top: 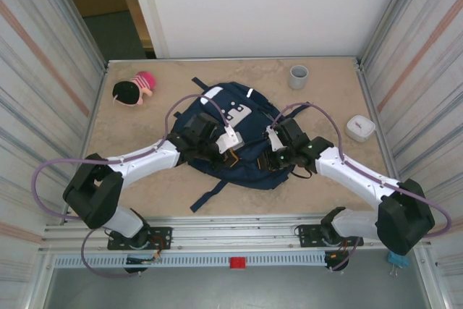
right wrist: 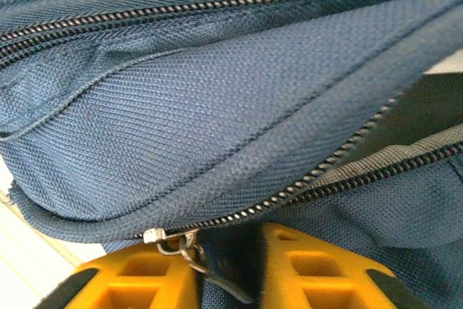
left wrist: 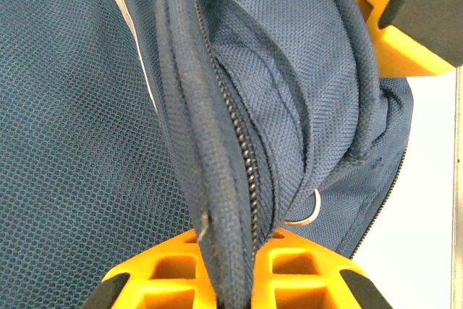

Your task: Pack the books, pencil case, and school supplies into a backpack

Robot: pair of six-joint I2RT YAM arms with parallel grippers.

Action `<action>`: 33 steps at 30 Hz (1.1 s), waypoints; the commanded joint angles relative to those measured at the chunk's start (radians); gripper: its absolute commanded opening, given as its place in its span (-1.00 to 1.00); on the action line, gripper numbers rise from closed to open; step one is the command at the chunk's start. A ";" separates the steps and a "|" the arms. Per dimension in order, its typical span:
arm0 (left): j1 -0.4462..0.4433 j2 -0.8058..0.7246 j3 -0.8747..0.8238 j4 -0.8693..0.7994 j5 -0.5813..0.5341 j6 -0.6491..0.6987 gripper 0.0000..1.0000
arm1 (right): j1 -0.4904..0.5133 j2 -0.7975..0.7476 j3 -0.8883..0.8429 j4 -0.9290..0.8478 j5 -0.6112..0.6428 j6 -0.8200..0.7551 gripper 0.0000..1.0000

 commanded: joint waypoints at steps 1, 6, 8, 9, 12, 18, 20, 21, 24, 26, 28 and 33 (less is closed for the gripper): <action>0.015 -0.020 -0.017 -0.019 -0.002 -0.030 -1.00 | -0.007 -0.033 -0.035 0.027 0.020 -0.024 -0.73; 0.032 -0.030 -0.016 -0.050 -0.173 -0.066 -1.00 | -0.023 -0.136 -0.043 -0.013 0.077 -0.013 -1.00; 0.052 -0.046 -0.027 -0.056 -0.229 -0.066 -1.00 | -0.044 -0.180 -0.048 -0.035 0.086 -0.012 -1.00; 0.060 -0.054 -0.034 -0.060 -0.252 -0.054 -1.00 | -0.049 -0.200 -0.050 -0.048 0.086 -0.015 -1.00; 0.068 -0.061 -0.042 -0.075 -0.302 0.008 -0.97 | -0.047 -0.253 -0.056 -0.077 0.090 -0.051 -1.00; 0.069 -0.042 -0.016 -0.116 -0.333 -0.015 -0.81 | -0.053 -0.274 -0.057 -0.093 0.079 -0.074 -1.00; 0.069 -0.060 -0.018 -0.105 -0.305 -0.077 -0.47 | -0.029 -0.257 -0.058 -0.066 0.040 -0.045 -1.00; 0.069 -0.077 -0.026 -0.093 -0.291 -0.125 -0.32 | -0.004 -0.250 -0.062 -0.055 0.040 -0.033 -1.00; 0.069 -0.158 -0.064 -0.064 -0.257 -0.274 0.07 | 0.062 -0.241 -0.061 -0.042 0.074 -0.008 -1.00; 0.069 -0.227 -0.098 -0.038 -0.260 -0.373 0.29 | 0.087 -0.209 -0.056 -0.049 0.080 -0.001 -1.00; 0.069 -0.299 -0.133 -0.024 -0.265 -0.456 0.42 | 0.108 -0.196 -0.049 -0.053 0.088 0.003 -1.00; 0.089 -0.458 -0.192 -0.117 -0.420 -0.660 0.56 | 0.176 -0.173 -0.046 -0.030 0.097 0.001 -1.00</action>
